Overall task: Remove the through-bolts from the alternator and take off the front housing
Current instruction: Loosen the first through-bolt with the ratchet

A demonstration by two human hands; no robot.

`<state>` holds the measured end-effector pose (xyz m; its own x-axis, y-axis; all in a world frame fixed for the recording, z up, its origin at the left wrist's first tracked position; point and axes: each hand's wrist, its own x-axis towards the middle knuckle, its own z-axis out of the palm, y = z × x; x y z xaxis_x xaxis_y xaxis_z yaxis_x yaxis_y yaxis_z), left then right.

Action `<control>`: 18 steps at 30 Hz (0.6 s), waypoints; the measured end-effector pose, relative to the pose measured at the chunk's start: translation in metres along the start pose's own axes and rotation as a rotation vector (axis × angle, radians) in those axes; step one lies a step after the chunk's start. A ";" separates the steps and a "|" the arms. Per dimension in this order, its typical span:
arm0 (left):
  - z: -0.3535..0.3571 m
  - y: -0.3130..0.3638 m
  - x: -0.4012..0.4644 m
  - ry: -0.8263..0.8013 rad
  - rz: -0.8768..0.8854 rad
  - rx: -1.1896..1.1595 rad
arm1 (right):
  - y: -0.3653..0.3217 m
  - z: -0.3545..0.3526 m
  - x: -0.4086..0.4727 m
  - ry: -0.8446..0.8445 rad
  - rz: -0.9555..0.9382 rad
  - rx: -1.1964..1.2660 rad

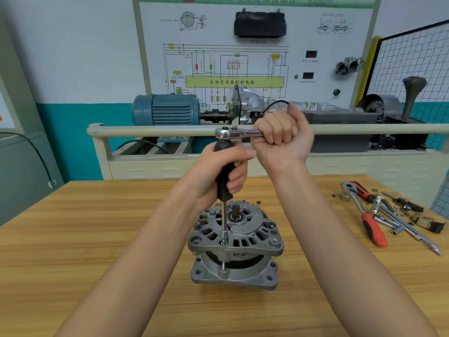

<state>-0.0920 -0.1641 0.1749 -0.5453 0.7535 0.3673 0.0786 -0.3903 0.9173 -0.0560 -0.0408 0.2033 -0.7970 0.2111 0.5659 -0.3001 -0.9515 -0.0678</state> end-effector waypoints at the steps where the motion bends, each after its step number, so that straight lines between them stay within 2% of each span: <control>1: 0.001 0.001 0.001 -0.034 -0.025 -0.020 | 0.000 -0.003 0.001 0.020 0.005 0.054; 3: 0.003 0.001 0.002 -0.034 -0.065 -0.024 | 0.000 -0.004 0.000 0.029 -0.032 0.044; 5: 0.004 0.000 0.002 0.064 -0.044 0.025 | 0.001 0.000 -0.007 0.001 -0.088 -0.057; 9: 0.014 -0.006 0.007 0.400 0.048 0.142 | 0.010 0.014 -0.025 -0.181 -0.289 -0.509; 12: 0.019 -0.010 0.012 0.542 0.065 0.182 | 0.026 0.019 -0.033 -0.324 -0.488 -0.800; 15: 0.018 -0.012 0.012 0.530 0.072 0.197 | 0.027 0.019 -0.032 -0.354 -0.508 -0.825; 18: 0.009 -0.009 0.008 0.403 0.082 0.185 | 0.013 0.020 -0.021 -0.283 -0.323 -0.646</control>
<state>-0.0895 -0.1497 0.1706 -0.8093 0.4437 0.3849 0.2636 -0.3112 0.9131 -0.0327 -0.0622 0.2064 -0.4796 0.3078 0.8217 -0.8103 -0.5146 -0.2802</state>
